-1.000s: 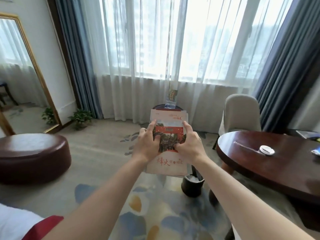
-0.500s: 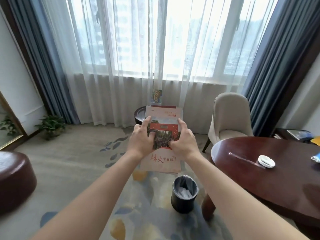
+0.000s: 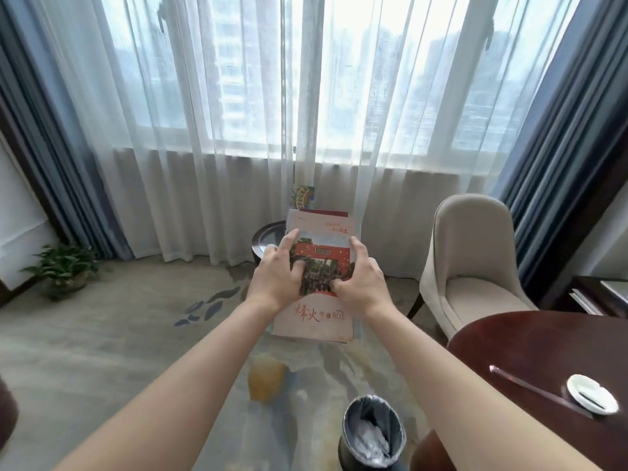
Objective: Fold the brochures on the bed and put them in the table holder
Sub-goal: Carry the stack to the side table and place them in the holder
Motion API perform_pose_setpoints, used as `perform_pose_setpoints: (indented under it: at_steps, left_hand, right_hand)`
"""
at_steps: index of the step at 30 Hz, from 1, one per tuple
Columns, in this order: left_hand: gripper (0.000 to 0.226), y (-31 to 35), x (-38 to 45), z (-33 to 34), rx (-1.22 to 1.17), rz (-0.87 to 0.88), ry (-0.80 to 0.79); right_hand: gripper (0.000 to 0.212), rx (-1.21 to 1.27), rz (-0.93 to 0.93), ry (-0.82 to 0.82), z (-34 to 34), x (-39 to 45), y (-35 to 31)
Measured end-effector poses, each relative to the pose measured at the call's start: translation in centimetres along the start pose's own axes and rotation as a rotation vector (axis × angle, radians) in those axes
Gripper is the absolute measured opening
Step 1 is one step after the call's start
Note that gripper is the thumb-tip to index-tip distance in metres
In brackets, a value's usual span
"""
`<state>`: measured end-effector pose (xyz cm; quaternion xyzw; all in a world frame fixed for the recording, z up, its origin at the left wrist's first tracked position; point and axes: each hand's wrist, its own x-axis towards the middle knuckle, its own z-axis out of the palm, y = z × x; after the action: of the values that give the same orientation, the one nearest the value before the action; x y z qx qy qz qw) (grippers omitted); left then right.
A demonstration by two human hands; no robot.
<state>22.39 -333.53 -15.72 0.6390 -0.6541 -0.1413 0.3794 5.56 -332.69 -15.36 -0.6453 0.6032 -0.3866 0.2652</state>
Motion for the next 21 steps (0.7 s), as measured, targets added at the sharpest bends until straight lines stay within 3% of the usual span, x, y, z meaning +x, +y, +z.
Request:
perform_pose_setpoints:
  at_steps: [11,21]
  left_hand:
    - [0.059,-4.4,20.0,3.9,0.026,-0.061,0.02]
    - [0.059,-12.8,37.3,6.6,-0.03,-0.072,0.006]
  right_hand:
    - [0.088,0.018,-0.02,-0.054,4.7,21.5,1.1]
    - [0.089,-0.044,-0.002,-0.07,12.4,38.9,1.1]
